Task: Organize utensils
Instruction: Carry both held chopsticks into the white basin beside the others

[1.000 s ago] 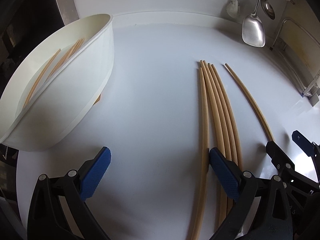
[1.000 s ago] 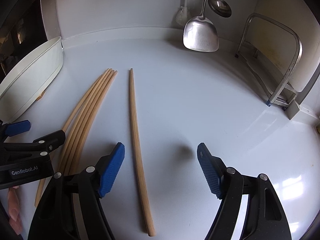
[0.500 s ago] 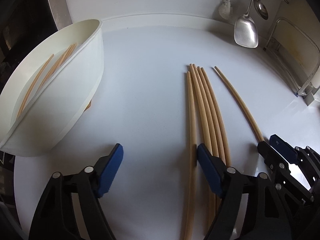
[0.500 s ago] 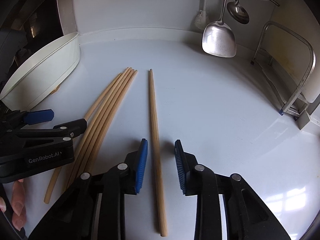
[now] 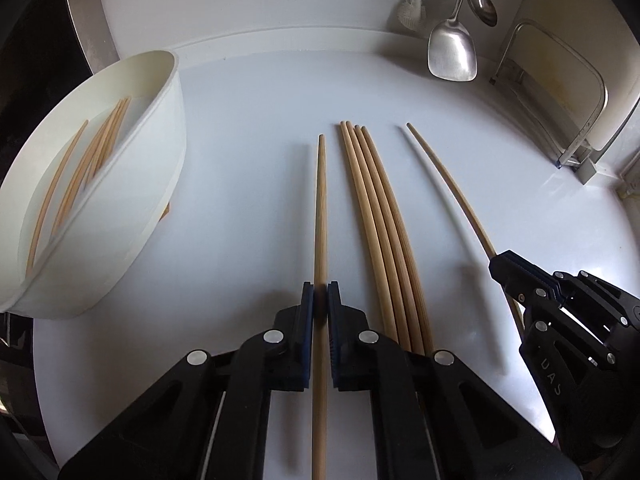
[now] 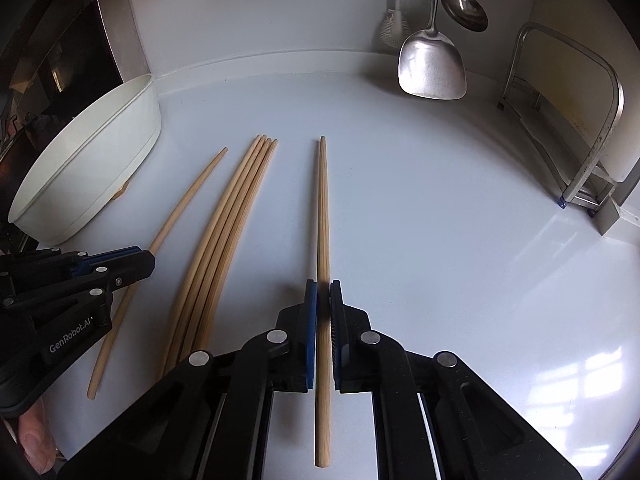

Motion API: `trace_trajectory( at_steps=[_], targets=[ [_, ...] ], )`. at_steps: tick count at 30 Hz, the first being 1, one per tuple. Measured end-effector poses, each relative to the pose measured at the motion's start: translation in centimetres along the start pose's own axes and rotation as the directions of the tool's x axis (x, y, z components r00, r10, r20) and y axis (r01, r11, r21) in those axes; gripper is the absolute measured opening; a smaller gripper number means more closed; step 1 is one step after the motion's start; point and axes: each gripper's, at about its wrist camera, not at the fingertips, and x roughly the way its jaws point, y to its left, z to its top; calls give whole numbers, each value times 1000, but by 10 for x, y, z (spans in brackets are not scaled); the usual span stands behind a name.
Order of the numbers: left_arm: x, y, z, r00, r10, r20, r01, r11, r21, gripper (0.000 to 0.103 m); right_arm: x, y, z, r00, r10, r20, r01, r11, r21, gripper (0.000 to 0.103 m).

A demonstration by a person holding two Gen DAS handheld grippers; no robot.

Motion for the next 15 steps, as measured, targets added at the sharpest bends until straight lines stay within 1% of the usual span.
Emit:
trace_trajectory(
  at_steps=[5,8,12,15],
  targets=[
    [-31,9,10,999,-32,28,32,999,6,7,-24,5,14,1000,13,15,-14,999,48,6],
    [-53,24,23,998,-43,55,43,999,0,7,-42,16,29,999,22,41,-24,998,61,6],
    [-80,59,43,994,-22,103,25,999,-28,7,-63,46,56,996,35,77,-38,999,39,6],
    [-96,97,55,991,9,131,-2,998,-56,7,-73,77,76,993,56,100,-58,998,13,6]
  ],
)
